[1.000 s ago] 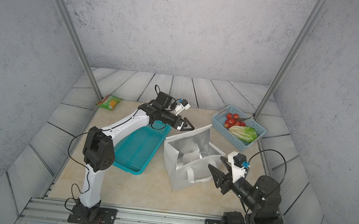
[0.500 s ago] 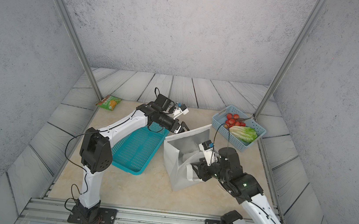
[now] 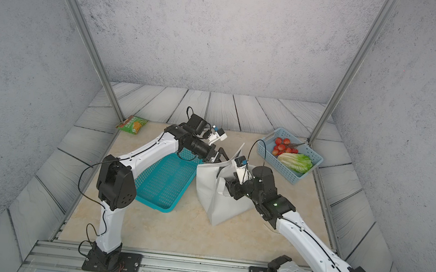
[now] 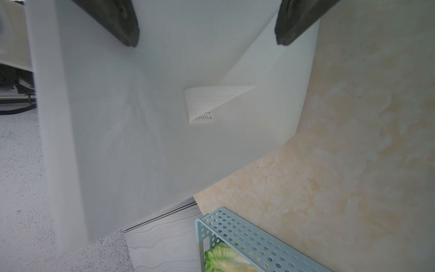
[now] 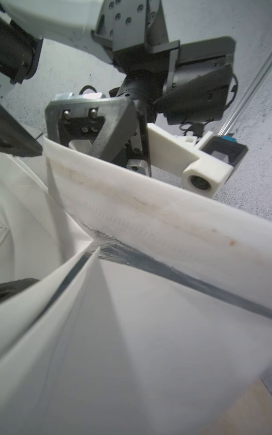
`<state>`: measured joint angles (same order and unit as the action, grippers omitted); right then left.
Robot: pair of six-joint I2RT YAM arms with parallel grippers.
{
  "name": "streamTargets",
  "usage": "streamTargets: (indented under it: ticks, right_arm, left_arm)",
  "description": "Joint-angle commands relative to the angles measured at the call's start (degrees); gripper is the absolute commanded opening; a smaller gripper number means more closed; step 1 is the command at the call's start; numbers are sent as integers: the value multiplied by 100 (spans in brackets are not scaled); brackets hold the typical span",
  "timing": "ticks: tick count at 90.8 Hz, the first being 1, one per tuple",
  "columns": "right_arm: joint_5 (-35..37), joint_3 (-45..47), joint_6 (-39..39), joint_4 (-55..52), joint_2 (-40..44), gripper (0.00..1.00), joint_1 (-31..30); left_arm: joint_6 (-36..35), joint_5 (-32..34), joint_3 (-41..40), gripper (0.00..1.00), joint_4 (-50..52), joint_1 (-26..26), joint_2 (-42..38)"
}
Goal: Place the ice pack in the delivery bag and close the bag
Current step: Close the delivery bag at the center of the board.
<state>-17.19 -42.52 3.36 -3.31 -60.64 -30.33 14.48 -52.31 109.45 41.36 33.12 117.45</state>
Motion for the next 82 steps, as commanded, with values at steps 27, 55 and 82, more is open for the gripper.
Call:
streamTargets:
  ticks: [27,55,82]
  right_arm:
    - [-558,153,84,715,-359,56,-28]
    - [-585,192,349,1100,-501,54,-18]
    - [-592,159,581,1359,-609,48,-27]
  left_arm:
    - [202,-14,157,97,337,-54,-303]
    - [277,-168,110,98,428,-159,-501]
    - [-485,496,-88,98,1315,-17,-695]
